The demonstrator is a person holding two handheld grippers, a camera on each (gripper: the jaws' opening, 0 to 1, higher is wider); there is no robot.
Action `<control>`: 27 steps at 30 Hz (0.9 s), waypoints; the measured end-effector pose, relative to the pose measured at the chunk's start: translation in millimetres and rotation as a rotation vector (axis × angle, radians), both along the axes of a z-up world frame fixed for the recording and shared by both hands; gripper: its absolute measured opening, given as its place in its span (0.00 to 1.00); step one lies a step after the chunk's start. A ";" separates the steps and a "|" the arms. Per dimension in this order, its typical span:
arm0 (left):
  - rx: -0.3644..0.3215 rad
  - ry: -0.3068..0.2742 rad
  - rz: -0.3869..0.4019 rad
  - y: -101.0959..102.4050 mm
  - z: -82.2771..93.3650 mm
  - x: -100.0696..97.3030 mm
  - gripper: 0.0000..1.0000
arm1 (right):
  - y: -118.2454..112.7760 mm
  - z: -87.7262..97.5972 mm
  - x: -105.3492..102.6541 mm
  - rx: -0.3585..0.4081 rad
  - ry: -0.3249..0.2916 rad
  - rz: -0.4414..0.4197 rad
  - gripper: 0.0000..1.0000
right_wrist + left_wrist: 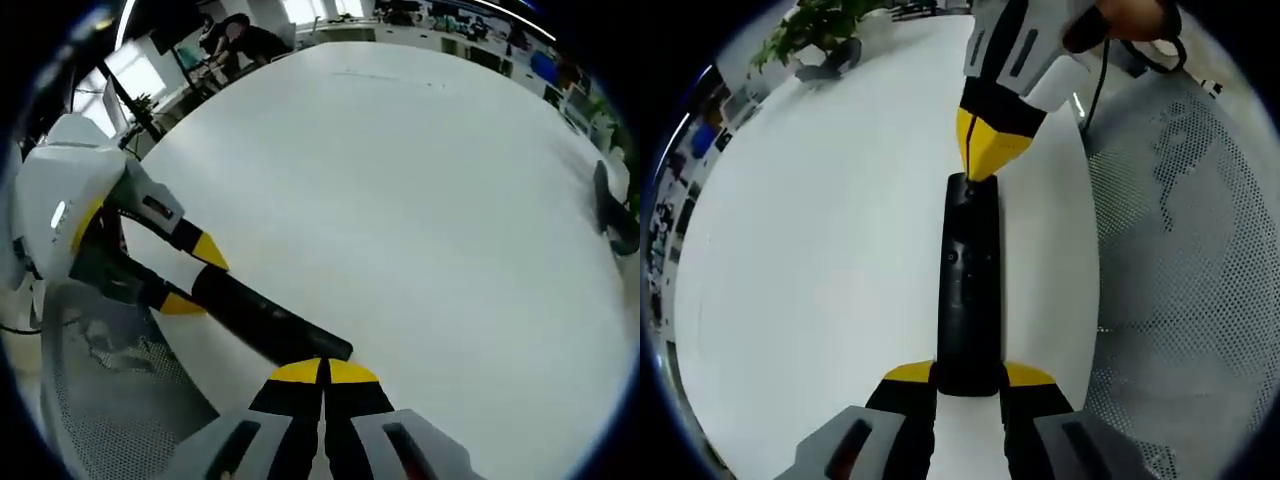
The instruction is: Press the specified remote control buttons in sequence, fully releasing each button before pressing the next.
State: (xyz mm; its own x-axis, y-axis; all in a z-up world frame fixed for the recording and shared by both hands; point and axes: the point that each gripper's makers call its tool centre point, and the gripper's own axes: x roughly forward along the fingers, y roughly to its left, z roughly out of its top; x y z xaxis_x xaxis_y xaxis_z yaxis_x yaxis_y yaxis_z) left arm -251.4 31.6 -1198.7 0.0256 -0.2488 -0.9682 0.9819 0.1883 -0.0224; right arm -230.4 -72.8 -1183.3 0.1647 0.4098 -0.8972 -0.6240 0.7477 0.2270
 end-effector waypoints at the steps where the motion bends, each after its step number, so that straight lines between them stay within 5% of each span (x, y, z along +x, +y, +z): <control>1: 0.002 0.002 -0.002 0.4 0.1 -0.2 0.24 | 1.0 -0.6 -0.3 0.004 0.000 0.003 0.00; 8: 0.019 0.008 0.001 -0.2 -0.1 -0.2 0.24 | 1.8 -0.3 -1.5 -0.006 0.009 0.017 0.00; 12: 0.028 0.008 0.006 0.7 -0.3 -0.1 0.24 | 2.5 -1.5 -2.0 -0.091 -0.034 0.059 0.00; 21: 0.022 0.012 -0.004 0.3 -0.1 0.4 0.24 | -1.0 -3.6 2.5 -0.015 0.093 -0.072 0.00; 27: 0.090 0.025 -0.015 -0.4 -1.1 0.4 0.24 | -1.0 -5.1 3.1 -0.034 0.078 -0.082 0.00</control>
